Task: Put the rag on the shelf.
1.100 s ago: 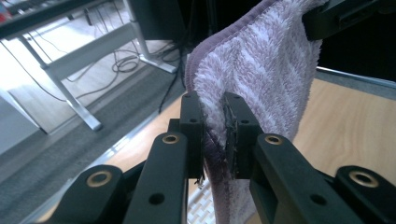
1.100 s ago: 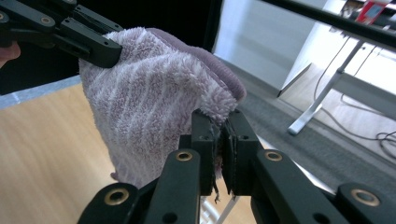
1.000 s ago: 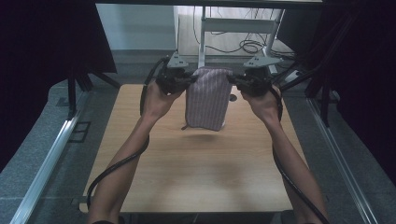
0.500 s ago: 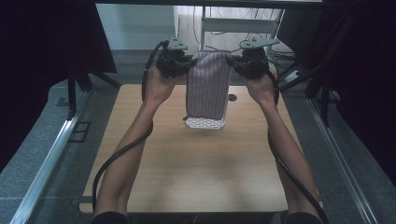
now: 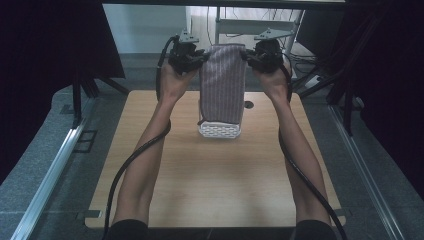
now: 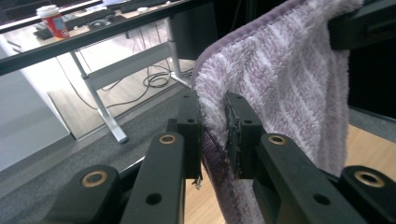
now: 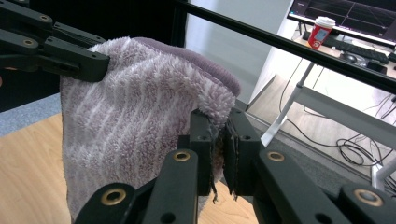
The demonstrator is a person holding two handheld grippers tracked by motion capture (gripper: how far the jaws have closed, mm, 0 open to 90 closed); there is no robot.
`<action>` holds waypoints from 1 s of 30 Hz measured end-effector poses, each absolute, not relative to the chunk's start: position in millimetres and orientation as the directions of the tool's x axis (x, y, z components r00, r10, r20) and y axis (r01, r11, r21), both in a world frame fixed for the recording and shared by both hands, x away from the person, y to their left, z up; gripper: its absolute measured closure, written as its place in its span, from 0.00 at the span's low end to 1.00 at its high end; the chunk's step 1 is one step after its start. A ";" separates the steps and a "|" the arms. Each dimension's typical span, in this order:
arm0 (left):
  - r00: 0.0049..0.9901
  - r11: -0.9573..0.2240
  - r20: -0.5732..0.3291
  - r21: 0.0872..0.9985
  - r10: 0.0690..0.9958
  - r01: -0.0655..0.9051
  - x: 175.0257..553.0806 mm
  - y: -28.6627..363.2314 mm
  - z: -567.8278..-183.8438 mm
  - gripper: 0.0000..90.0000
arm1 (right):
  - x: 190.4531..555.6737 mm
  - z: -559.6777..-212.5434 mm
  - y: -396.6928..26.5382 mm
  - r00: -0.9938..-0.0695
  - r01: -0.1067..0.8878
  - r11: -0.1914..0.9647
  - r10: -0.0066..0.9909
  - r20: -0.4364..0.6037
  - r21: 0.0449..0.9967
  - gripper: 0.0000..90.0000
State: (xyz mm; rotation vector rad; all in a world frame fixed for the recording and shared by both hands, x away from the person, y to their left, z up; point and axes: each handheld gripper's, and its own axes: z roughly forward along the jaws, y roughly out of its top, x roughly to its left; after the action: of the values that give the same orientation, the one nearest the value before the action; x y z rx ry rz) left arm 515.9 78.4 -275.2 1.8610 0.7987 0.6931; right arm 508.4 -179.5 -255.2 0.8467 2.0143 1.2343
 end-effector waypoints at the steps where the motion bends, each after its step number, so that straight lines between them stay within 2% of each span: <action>1: 0.611 -0.328 0.129 0.917 0.781 0.226 518.7 77.5 -277.4 0.85 | 511.2 -256.7 -178.6 -0.598 0.202 0.359 0.782 -0.176 0.911 0.92; 9: 0.545 -0.366 0.193 0.902 0.816 0.229 539.5 66.3 -296.0 0.85 | 535.7 -275.4 -170.1 -0.568 0.219 0.382 0.798 -0.201 0.898 0.92; 15: 0.533 -0.413 0.231 0.875 0.814 0.253 553.4 56.4 -310.9 0.85 | 554.1 -293.7 -170.6 -0.541 0.262 0.378 0.820 -0.189 0.888 0.93; 25: 0.530 -0.481 0.247 0.798 0.811 0.363 569.6 43.6 -346.9 0.82 | 569.9 -331.2 -168.6 -0.538 0.342 0.409 0.823 -0.180 0.846 0.92; 27: 0.524 -0.466 0.221 0.790 0.823 0.399 571.5 43.2 -351.5 0.78 | 571.2 -337.3 -168.0 -0.536 0.361 0.404 0.827 -0.167 0.841 0.91; 30: 0.510 -0.429 0.181 0.798 0.841 0.423 571.6 45.0 -355.4 0.65 | 571.9 -345.3 -167.4 -0.541 0.387 0.404 0.827 -0.150 0.829 0.87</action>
State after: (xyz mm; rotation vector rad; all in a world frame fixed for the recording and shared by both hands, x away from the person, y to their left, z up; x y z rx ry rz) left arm 571.6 45.0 -355.4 2.0479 1.0297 0.7576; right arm 571.9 -167.4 -345.3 1.0308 2.1084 1.0346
